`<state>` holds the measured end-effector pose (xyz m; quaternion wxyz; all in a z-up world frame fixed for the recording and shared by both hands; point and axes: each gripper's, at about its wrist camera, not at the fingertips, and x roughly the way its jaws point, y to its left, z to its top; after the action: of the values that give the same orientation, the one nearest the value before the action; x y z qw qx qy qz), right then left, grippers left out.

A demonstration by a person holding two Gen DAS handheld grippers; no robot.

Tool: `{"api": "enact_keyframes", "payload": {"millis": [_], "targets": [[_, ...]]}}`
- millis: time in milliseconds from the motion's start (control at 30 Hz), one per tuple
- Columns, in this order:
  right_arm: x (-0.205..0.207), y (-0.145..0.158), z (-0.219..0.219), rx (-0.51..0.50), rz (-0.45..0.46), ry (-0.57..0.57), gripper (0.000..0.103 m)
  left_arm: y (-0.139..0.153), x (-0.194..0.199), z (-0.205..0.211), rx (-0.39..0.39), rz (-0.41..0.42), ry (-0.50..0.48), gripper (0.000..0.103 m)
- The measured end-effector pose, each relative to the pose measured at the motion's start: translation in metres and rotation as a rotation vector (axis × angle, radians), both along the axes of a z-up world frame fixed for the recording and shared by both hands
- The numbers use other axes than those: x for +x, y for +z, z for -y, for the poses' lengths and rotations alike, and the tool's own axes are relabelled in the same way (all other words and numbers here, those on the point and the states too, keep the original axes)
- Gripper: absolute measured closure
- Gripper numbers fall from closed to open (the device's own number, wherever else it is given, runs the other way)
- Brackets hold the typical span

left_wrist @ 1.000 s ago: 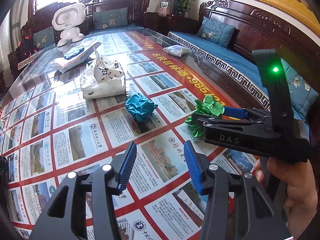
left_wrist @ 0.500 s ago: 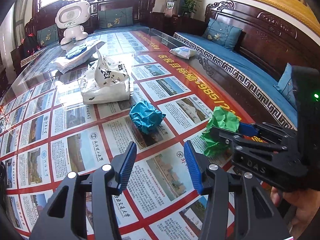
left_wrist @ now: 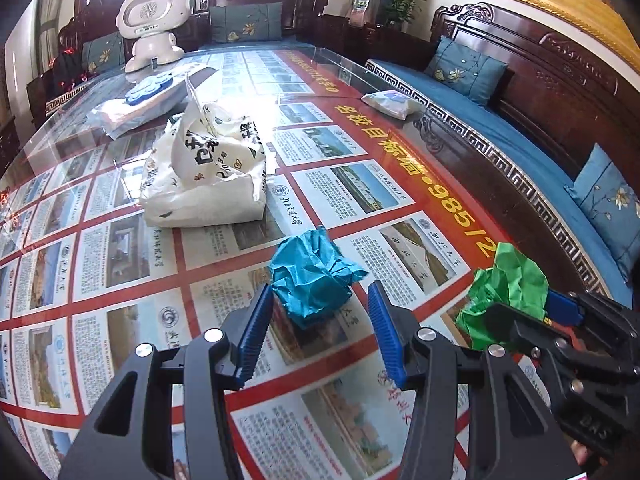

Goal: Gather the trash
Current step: 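Grasp the green crumpled plastic with the right tool while the left tool grasps the teal plastic, then carry the teal and green plastic over the yellow bucket with both tools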

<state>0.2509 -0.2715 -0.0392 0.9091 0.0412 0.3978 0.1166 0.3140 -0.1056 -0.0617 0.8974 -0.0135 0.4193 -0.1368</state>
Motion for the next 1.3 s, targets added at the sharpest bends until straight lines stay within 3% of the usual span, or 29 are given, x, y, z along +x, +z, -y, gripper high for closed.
{"api": "enact_keyframes", "payload": {"millis": [100, 233, 567, 900, 1100, 1300], "targets": [[0.002, -0.002, -0.001, 0.000, -0.001, 0.009, 0.065, -0.004, 0.003, 0.001, 0.001, -0.009, -0.001, 0.055], [0.004, -0.003, -0.002, 0.005, 0.000, 0.013, 0.065, -0.007, 0.004, 0.001, -0.004, -0.021, -0.011, 0.067], [0.002, -0.007, -0.004, 0.006, -0.007, 0.027, 0.065, -0.006, 0.004, -0.006, -0.044, -0.029, -0.009, 0.079], [-0.008, -0.001, -0.010, 0.005, 0.000, 0.039, 0.065, 0.000, -0.026, -0.008, -0.022, 0.011, -0.049, 0.080], [-0.034, 0.011, -0.012, 0.005, 0.022, 0.054, 0.065, 0.015, -0.065, -0.012, -0.021, 0.045, -0.099, 0.080], [-0.089, 0.027, -0.010, 0.014, 0.057, 0.052, 0.065, 0.034, -0.138, -0.007, -0.020, 0.091, -0.193, 0.080]]}}
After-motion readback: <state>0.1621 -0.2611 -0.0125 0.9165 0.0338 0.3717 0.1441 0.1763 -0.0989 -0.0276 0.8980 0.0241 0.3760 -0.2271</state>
